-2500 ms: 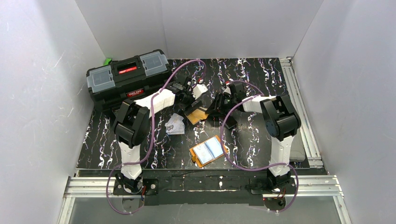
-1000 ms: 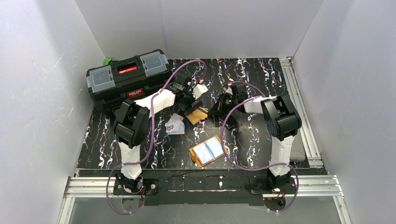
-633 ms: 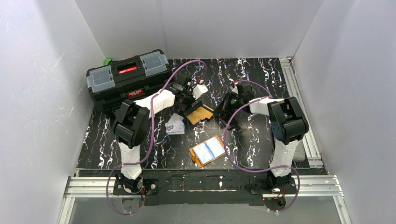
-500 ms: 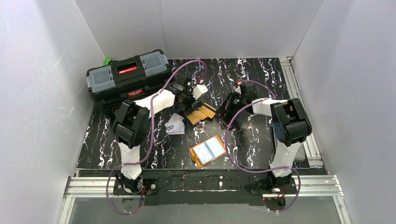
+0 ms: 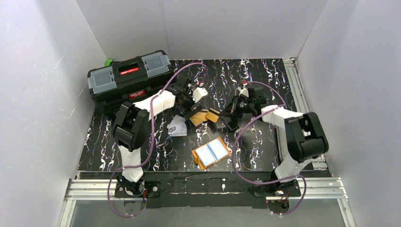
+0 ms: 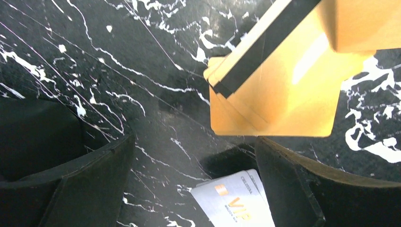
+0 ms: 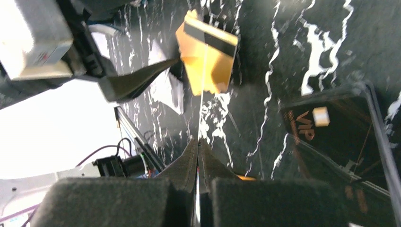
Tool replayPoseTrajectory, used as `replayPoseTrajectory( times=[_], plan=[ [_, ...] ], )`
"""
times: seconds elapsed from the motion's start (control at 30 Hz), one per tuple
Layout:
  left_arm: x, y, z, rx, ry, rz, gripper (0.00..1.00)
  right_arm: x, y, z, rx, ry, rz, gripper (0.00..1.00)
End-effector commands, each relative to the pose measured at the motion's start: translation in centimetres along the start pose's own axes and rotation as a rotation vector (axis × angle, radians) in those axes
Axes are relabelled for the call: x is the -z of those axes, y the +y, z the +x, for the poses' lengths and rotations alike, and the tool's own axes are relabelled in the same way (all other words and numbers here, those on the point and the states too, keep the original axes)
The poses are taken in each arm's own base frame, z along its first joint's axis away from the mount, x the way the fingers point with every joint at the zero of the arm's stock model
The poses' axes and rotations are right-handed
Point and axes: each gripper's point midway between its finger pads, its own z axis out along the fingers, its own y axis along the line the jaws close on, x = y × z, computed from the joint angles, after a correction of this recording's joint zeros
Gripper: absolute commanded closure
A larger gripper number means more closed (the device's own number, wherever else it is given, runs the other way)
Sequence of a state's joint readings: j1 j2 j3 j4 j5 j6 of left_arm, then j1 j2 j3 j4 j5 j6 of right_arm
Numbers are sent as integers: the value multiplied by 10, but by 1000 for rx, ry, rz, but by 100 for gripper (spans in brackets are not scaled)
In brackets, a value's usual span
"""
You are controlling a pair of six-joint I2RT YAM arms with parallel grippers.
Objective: Put the credit cards into the card holder
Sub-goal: Pick up the credit card from the center of the board, then insert the credit card into the card holder.
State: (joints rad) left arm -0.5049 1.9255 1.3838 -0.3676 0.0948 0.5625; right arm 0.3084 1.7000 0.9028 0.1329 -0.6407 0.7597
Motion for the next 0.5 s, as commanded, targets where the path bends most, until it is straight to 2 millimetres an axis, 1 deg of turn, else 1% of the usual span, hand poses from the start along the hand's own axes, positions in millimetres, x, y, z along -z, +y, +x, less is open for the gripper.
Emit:
replayPoseTrajectory(
  times=[0.0, 0.1, 0.27, 0.37, 0.47],
  plan=[
    [40, 2, -3, -26, -23, -7, 2, 26, 24, 21, 57, 12, -51, 99],
    [49, -1, -1, -39, -18, 3, 2, 44, 26, 41, 73, 23, -47, 99],
    [65, -11, 4, -77, -19, 39, 2, 66, 18, 87, 73, 91, -10, 99],
    [78, -22, 3, -99, -45, 88, 2, 72, 9, 110, 77, 131, 32, 99],
    [85, -39, 3, -109, -78, 157, 2, 71, 2, 126, 81, 176, 72, 99]
  ],
)
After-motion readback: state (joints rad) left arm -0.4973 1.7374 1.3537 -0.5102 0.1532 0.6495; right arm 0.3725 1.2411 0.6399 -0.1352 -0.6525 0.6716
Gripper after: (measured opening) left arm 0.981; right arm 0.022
